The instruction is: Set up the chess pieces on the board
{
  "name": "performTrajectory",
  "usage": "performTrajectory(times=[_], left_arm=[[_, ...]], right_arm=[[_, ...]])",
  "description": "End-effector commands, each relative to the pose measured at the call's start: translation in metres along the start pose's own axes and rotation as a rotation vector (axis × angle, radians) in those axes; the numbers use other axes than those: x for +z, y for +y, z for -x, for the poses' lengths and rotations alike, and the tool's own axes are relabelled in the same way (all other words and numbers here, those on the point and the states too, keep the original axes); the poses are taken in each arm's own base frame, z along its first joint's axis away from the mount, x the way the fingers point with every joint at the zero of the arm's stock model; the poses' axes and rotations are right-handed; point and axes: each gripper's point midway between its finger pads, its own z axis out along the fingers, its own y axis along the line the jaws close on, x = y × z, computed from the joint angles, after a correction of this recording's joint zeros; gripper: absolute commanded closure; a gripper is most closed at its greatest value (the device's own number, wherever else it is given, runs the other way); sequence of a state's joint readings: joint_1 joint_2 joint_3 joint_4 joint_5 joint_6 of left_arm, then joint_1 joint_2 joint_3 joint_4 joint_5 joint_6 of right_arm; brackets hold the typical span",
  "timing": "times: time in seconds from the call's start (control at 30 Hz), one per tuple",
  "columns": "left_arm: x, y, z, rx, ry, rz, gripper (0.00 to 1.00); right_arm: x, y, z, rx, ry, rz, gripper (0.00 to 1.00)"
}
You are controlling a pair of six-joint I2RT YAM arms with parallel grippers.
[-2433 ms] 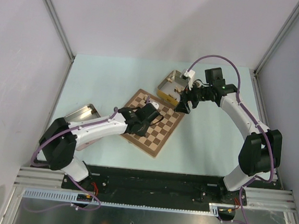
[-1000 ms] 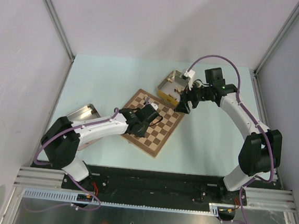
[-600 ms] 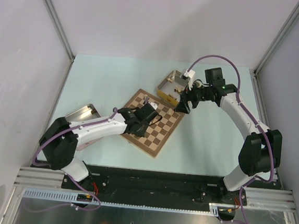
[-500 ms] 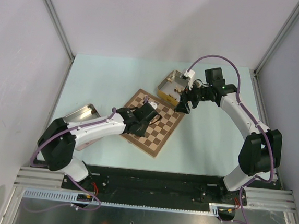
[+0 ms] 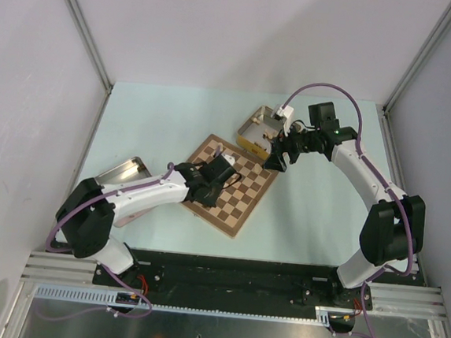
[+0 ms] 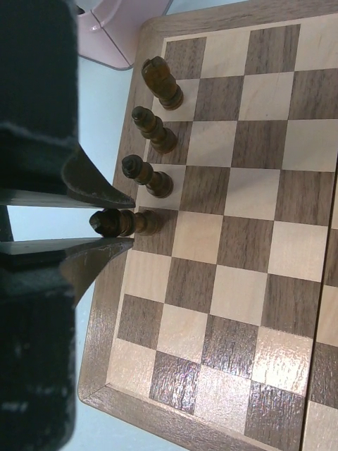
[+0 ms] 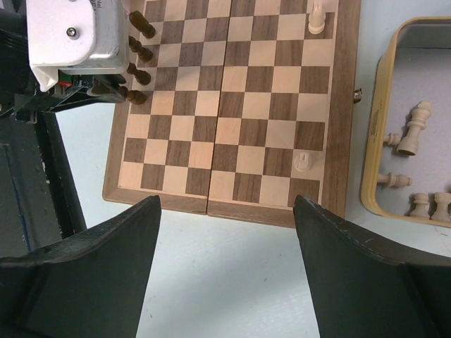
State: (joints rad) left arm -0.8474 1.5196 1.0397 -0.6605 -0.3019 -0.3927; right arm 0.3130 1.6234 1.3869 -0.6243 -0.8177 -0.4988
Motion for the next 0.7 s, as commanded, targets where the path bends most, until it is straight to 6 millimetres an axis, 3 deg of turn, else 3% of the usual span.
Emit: performTrajectory(times=[0.0,0.67], left_arm=[[0.0030,0.0011,0.0006,-0.019,-0.001,-0.001,0.88],[0.0025,-0.0033,0.0014,-0.021,0.005,-0.024,0.88]], right_arm=[[0.0023,0.0005,-0.0019,-0.014,0.007,0.003,0.19],[0.0015,-0.0004,-0.0018,-0.016,0.007,-0.002,0.19]])
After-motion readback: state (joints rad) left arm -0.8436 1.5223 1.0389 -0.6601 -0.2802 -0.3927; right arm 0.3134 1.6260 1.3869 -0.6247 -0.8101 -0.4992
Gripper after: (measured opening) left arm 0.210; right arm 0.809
